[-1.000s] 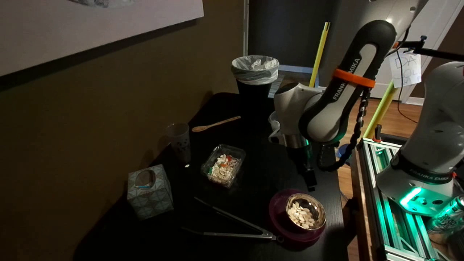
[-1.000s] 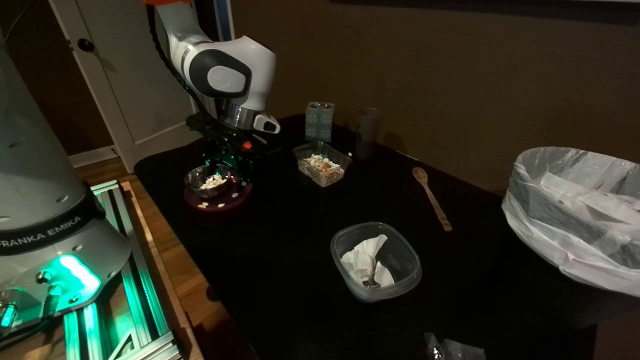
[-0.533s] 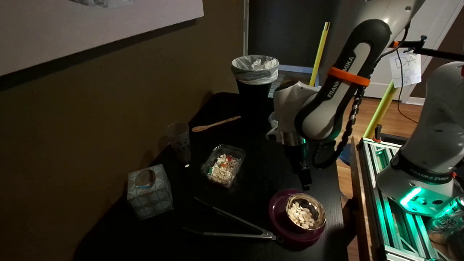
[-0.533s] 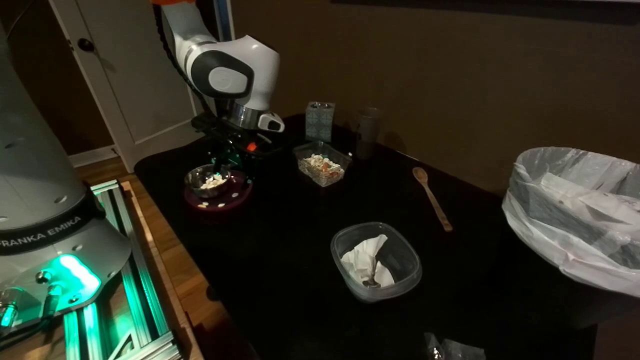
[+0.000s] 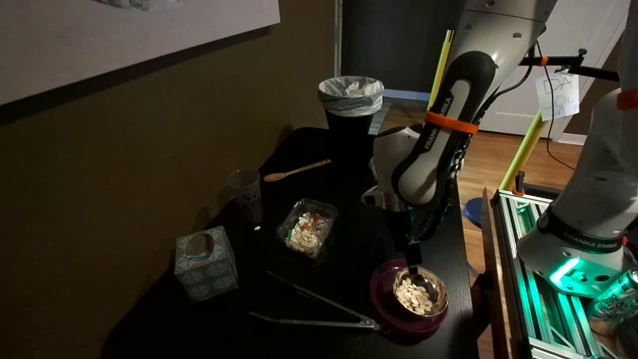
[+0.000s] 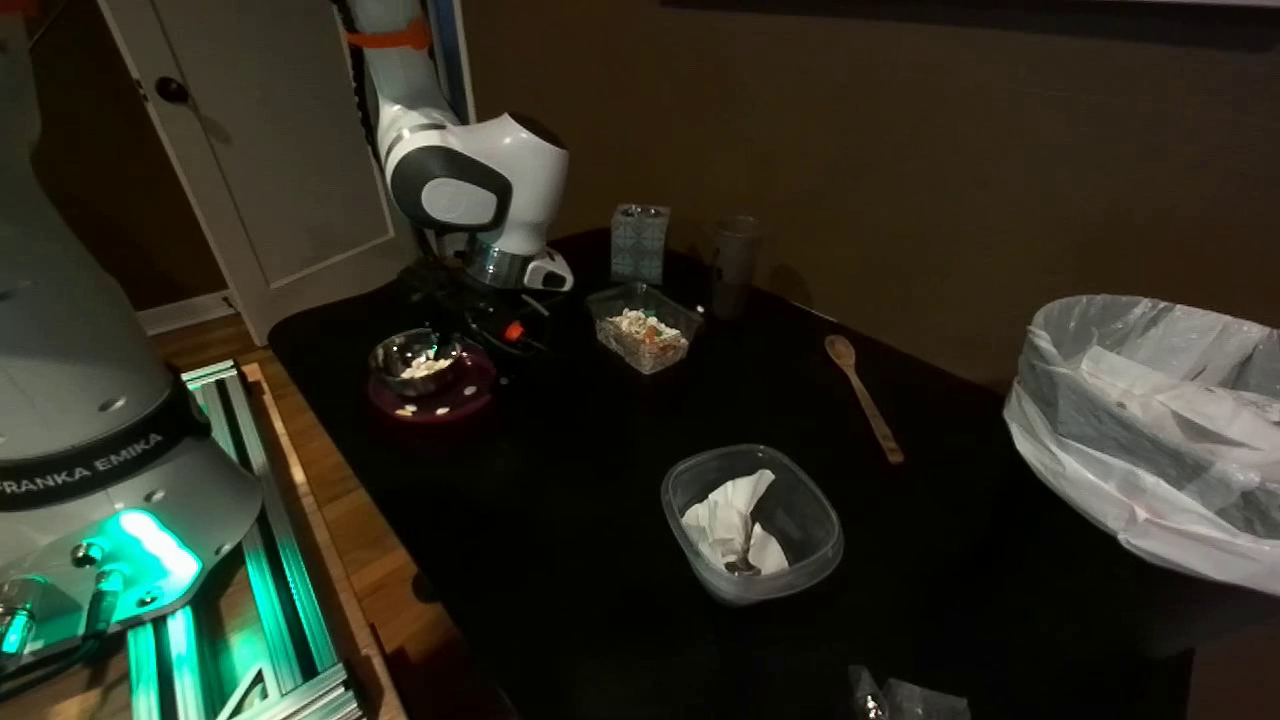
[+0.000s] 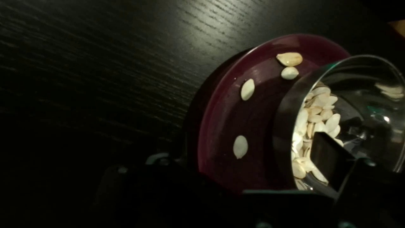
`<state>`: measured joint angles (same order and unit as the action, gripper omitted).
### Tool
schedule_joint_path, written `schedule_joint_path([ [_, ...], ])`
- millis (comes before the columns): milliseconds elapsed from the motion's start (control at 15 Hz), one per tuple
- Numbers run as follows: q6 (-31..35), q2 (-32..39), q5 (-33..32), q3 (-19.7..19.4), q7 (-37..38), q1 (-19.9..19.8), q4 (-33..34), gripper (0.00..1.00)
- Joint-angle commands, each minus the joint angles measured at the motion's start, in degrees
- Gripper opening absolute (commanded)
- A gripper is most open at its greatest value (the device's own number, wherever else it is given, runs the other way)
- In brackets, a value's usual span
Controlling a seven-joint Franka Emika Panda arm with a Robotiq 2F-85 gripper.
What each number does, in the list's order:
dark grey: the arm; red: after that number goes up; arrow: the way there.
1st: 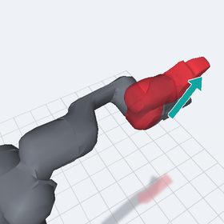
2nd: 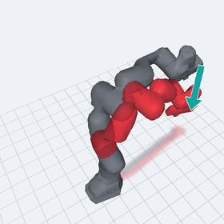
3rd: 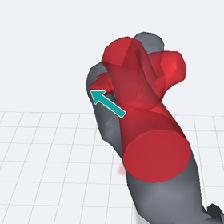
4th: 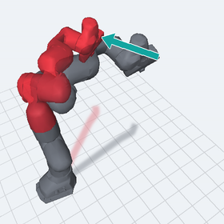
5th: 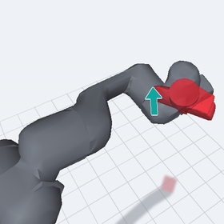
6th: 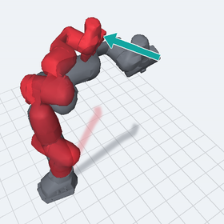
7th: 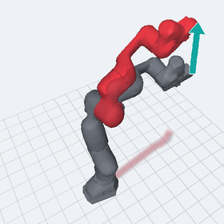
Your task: Transfer the contents from the silver bowl into the left transparent bowl
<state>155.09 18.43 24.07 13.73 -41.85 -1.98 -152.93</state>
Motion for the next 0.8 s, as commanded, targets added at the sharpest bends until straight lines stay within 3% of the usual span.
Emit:
schedule_joint_path([
  [0,0.6,5.4,-1.3,2.2,-2.0,-3.0,2.5,1.0],
  [133,0.7,6.9,-1.6,3.1,-2.5,-3.9,3.2,0.96],
  [200,1.1,7.5,-1.8,3.6,-2.6,-4.2,3.4,0.74],
  [333,1.4,8.1,-2.1,4.5,-2.7,-4.9,3.7,0.7],
  [667,2.6,7.2,-2.8,6.1,-2.1,-5.6,3.1,0.31],
  [733,2.4,7.2,-3.1,6.1,-1.8,-5.5,3.2,0.73],
])
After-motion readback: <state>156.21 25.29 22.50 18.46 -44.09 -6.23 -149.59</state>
